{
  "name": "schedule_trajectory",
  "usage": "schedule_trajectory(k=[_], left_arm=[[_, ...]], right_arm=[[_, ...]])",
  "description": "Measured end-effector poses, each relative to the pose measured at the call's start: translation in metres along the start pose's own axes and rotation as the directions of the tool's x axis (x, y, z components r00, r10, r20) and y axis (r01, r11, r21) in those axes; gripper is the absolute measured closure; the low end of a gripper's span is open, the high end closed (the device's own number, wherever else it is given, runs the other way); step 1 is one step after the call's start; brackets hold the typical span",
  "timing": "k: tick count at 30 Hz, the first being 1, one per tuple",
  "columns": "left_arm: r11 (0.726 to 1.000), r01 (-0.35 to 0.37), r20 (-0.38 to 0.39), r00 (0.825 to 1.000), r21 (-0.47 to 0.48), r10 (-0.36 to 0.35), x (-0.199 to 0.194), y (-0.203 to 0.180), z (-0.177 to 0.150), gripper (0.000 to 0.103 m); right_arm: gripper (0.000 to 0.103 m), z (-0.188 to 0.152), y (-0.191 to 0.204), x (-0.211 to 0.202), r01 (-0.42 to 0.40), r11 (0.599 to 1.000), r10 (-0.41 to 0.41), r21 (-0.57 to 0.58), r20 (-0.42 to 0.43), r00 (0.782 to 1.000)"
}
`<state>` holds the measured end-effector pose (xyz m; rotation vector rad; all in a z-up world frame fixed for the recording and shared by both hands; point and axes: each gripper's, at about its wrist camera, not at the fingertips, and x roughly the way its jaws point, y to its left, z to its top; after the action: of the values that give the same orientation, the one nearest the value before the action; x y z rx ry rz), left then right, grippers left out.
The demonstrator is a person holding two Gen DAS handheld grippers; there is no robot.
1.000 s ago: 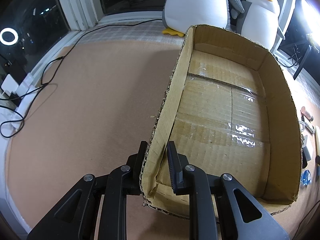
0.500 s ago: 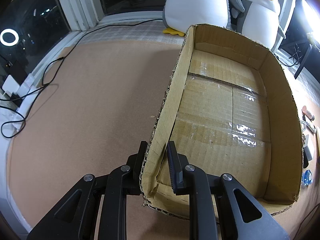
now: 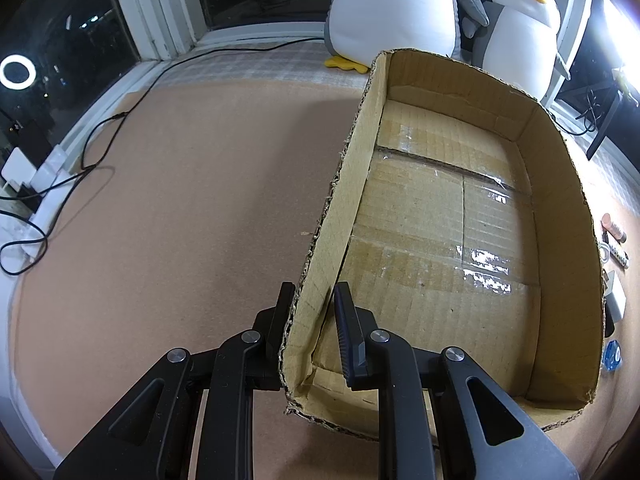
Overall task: Organize rigid objects
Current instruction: 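Lift the sunscreen tube and carry it over the cardboard box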
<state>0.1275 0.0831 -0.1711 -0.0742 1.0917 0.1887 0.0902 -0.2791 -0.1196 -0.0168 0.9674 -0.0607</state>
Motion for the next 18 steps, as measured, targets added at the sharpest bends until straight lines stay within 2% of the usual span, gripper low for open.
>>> schedule_trajectory(k=[5, 10, 18], left_arm=[[1.000, 0.008, -0.001, 1.000, -0.001, -0.008, 0.001, 0.002, 0.000, 0.085], [1.000, 0.013, 0.000, 1.000, -0.002, -0.013, 0.001, 0.002, 0.000, 0.085], [1.000, 0.023, 0.001, 1.000, -0.011, -0.023, 0.003, 0.004, 0.000, 0.085]], right_arm=[[0.061, 0.018, 0.035, -0.015, -0.069, 0.997, 0.071, -0.042, 0.039, 0.997], [0.060, 0.035, 0.086, -0.025, -0.153, 0.981, 0.163, -0.120, 0.078, 0.984], [0.060, 0.040, 0.162, -0.022, -0.256, 0.941, 0.277, -0.223, 0.068, 0.959]])
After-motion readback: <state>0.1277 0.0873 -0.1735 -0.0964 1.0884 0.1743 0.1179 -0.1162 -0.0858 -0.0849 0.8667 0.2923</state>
